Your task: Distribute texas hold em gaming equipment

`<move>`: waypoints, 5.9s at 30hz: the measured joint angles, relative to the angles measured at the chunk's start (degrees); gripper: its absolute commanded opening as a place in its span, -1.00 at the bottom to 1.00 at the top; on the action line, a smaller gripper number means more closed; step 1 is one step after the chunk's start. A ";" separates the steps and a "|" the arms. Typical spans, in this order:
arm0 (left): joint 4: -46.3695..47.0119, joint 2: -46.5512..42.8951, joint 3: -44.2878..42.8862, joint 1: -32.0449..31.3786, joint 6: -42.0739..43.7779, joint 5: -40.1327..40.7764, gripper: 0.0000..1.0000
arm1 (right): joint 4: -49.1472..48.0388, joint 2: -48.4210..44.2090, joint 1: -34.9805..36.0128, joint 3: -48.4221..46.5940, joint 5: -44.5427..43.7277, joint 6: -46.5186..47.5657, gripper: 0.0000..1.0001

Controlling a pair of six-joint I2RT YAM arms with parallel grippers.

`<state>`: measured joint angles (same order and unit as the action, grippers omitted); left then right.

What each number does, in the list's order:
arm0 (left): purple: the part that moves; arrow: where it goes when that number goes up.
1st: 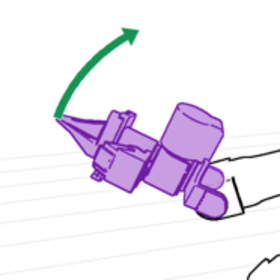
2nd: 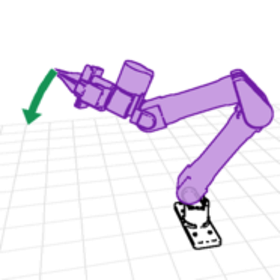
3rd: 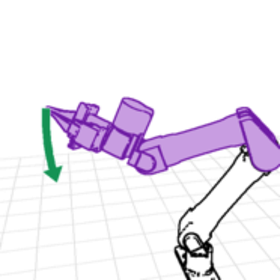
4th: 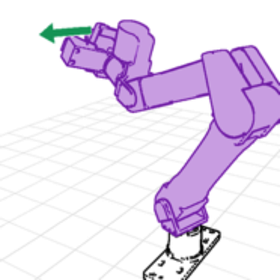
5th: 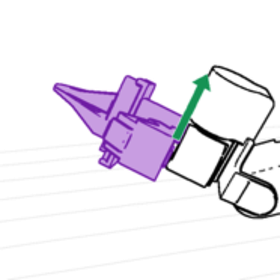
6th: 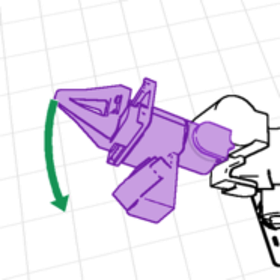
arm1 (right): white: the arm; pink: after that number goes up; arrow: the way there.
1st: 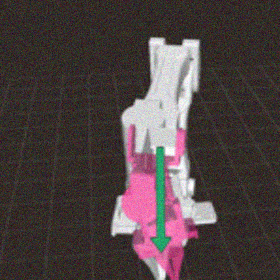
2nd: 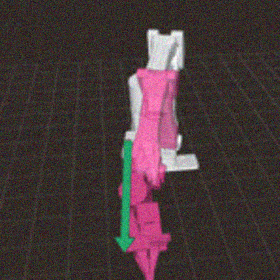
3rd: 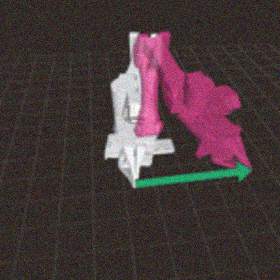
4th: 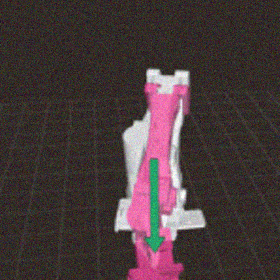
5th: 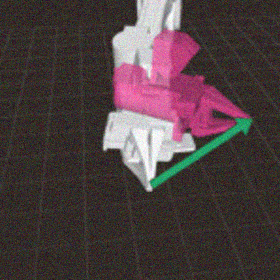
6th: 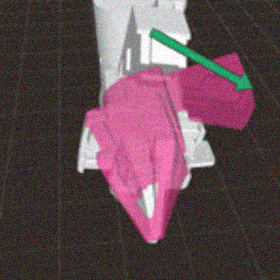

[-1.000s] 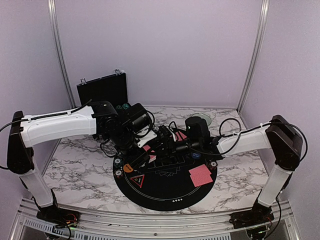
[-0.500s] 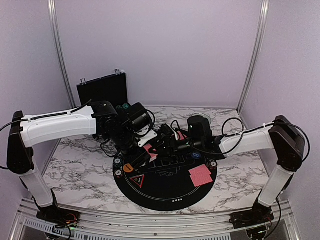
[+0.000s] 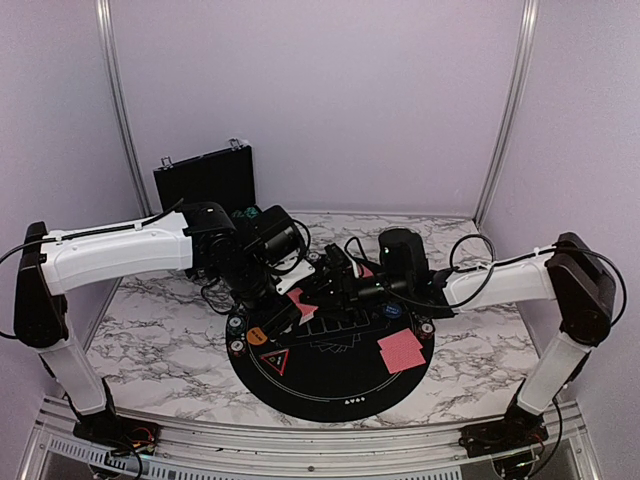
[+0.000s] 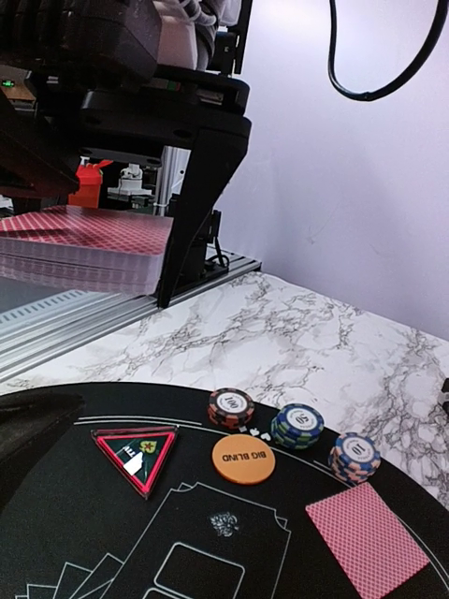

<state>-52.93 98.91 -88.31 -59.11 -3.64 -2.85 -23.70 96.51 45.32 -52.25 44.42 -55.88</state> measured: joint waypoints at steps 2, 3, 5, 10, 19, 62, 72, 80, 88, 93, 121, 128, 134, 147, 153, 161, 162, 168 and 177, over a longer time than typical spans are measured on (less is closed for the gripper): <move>0.02 0.00 0.00 0.00 0.00 -0.04 -0.01 | 0.02 0.00 0.02 0.00 0.02 0.07 0.40; 0.02 0.00 0.00 0.00 0.00 -0.11 -0.01 | 0.11 0.00 0.02 0.00 0.02 0.13 0.40; 0.02 0.00 0.00 0.00 0.00 -0.11 -0.01 | 0.15 0.00 0.22 0.00 0.04 0.17 0.40; 0.02 0.00 0.00 0.00 0.02 -0.11 -0.01 | 0.07 0.13 1.07 0.00 0.04 0.13 0.40; 0.09 0.00 0.00 -0.11 0.02 -0.13 -0.01 | -0.74 1.53 2.05 0.00 -0.17 -0.04 0.39; 0.39 0.00 0.00 -0.15 0.04 -0.13 -0.01 | 4.55 -1.73 0.28 0.02 -3.17 1.70 0.34; 0.48 0.00 0.44 -0.13 0.04 -0.11 -0.01 | 4.94 -4.79 -0.61 1.64 -3.39 1.68 0.19; 0.66 0.00 0.74 -0.13 0.04 -0.09 -0.01 | 4.92 -6.93 -0.87 2.80 -3.39 1.25 -0.15; 0.81 0.00 0.76 -0.13 0.04 -0.07 -0.01 | 4.85 -7.17 -0.59 3.23 -2.93 0.15 -0.34; 0.90 0.00 1.05 -0.13 0.04 -0.07 -0.01 | 4.81 -7.17 -0.39 3.23 -2.91 -0.13 -0.48; 1.27 0.00 1.18 0.20 0.04 -0.09 -0.01 | 5.35 -7.17 0.70 3.23 -2.86 0.02 -0.73; 1.25 0.00 1.20 0.20 0.04 -0.09 -0.01 | 5.46 -7.17 0.68 3.21 -3.06 0.20 -0.78; 1.27 0.00 1.42 0.20 0.02 -0.09 -0.01 | 5.79 -7.17 0.68 3.08 -3.26 0.24 -0.80; 1.27 0.00 1.73 0.20 0.04 -0.11 -0.01 | 7.43 -7.28 0.57 2.47 -3.89 0.70 -0.87; 1.27 0.00 1.81 0.20 0.04 -0.11 -0.01 | 7.72 -7.30 0.42 2.45 -3.98 1.05 -0.90; 1.27 0.00 1.86 0.20 0.04 -0.11 -0.01 | 8.13 -7.45 0.42 2.03 -4.09 1.49 -0.96; 1.29 0.00 1.86 0.20 0.04 -0.11 -0.01 | 8.22 -7.48 0.42 1.92 -4.11 1.49 -0.97; 1.29 0.00 1.92 0.26 0.04 -0.11 -0.01 | 8.31 -7.58 0.42 1.57 -4.11 1.51 -1.00; 1.38 0.00 1.92 0.26 0.04 -0.11 -0.01 | 8.39 -7.61 0.13 1.55 -4.11 1.53 -1.00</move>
<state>-51.55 98.91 -86.39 -58.85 -3.60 -2.96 -15.31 88.90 45.45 -50.70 40.32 -54.35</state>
